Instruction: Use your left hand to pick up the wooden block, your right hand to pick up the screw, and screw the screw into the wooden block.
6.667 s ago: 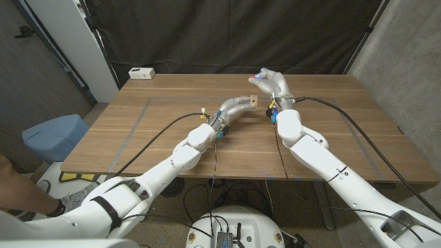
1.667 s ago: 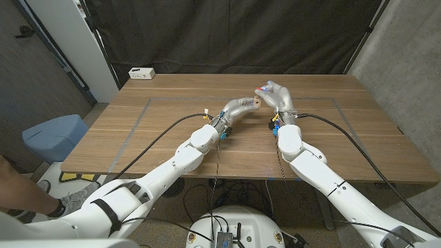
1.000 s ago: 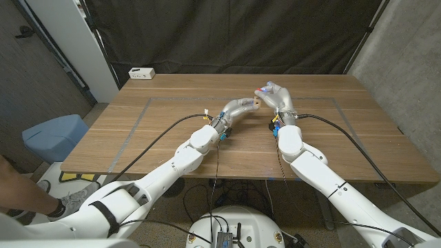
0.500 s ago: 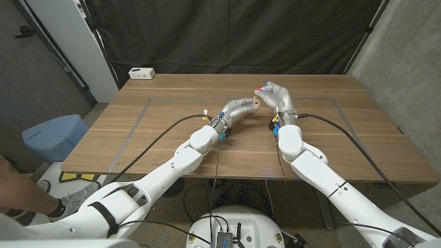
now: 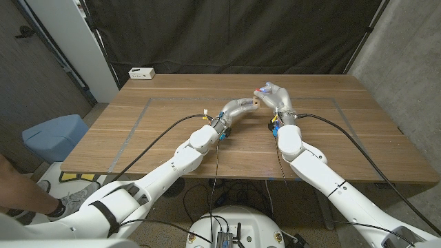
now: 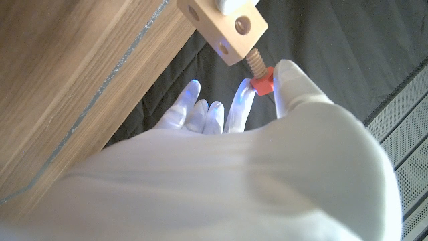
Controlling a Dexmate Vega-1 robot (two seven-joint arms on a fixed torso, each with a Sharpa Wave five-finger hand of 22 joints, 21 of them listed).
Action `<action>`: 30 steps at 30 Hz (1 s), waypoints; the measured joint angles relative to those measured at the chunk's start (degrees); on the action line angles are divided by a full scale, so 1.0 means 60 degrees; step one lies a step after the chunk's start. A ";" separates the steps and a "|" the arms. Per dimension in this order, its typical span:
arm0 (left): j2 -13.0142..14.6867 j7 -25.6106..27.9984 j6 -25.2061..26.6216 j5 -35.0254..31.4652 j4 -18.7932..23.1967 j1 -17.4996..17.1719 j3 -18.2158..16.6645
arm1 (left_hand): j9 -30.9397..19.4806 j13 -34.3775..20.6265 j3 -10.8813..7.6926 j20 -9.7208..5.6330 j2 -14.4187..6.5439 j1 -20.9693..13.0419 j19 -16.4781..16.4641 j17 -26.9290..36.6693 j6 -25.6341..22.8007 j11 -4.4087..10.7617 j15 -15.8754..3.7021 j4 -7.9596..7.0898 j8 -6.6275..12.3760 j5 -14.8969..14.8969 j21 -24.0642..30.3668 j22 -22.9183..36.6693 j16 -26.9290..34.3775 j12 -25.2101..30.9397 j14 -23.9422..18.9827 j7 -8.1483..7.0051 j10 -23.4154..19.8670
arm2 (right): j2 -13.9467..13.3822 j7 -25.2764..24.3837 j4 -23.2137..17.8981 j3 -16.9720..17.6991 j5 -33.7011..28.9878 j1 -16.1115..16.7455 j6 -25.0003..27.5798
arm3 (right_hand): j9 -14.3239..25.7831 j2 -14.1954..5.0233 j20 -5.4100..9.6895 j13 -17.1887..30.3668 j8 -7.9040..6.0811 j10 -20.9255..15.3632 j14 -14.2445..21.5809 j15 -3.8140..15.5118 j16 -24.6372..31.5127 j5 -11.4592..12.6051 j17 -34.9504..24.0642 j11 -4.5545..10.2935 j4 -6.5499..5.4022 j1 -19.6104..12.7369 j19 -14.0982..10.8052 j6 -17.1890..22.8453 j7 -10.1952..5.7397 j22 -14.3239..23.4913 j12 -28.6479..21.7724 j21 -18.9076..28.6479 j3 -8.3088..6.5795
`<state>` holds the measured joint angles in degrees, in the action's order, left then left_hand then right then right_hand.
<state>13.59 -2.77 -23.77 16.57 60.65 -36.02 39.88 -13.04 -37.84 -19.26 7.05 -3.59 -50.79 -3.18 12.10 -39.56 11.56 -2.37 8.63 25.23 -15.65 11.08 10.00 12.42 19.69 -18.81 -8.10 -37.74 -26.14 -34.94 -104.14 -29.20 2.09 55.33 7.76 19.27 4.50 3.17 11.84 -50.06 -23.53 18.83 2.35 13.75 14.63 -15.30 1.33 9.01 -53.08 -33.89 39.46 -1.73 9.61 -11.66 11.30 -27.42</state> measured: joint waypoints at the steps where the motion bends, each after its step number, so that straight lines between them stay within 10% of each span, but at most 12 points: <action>1: -0.0002 -0.0004 -0.0003 0.0001 -0.0007 0.0004 0.0000 | 0.0000 0.0000 0.0000 0.0000 0.0000 0.0000 0.0000 0.0000 0.0000 0.0000 0.0000 0.0000 0.0000 0.0000 0.0000 0.0000 0.0000 0.0000 0.0000 0.0000 0.0000 | 0.0003 0.0003 0.0015 -0.0006 0.0000 -0.0007 0.0000 | -0.0016 0.0000 0.0000 0.0000 0.0000 0.0000 0.0000 0.0000 0.0000 0.0000 0.0000 0.0000 0.0000 0.0000 0.0000 0.0000 0.0000 0.0000 0.0000 0.0000 0.0000; 30: -0.0101 -0.0170 -0.0123 0.0057 -0.0269 0.0140 0.0006 | 0.0025 -0.0001 0.0002 0.0000 0.0000 0.0000 0.0000 0.0000 0.0000 0.0043 0.0000 0.0002 0.0000 0.0003 0.0000 0.0000 0.0000 -0.0036 0.0000 0.0000 -0.0044 | 0.0027 -0.0003 0.0141 -0.0044 -0.0003 -0.0079 -0.0035 | -0.0034 -0.0001 0.0000 0.0000 -0.0072 0.0000 0.0000 0.0000 0.0000 0.0035 0.0001 0.0000 0.0012 -0.0004 0.0000 0.0001 0.0001 0.0000 0.0000 0.0000 0.0012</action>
<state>12.98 -3.79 -24.51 16.91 59.03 -35.18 39.92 -12.89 -37.85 -19.24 7.05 -3.59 -50.79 -3.18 12.10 -39.55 11.82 -2.37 8.64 25.23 -15.64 11.08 9.99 12.43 19.48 -18.81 -8.10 -38.00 -25.98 -34.95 -103.30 -29.47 2.08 54.86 7.55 19.07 4.49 3.17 11.84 -50.49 -23.53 18.83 2.35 13.75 14.84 -15.29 1.33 9.08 -53.10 -33.89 39.46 -1.72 9.61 -11.66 11.30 -27.34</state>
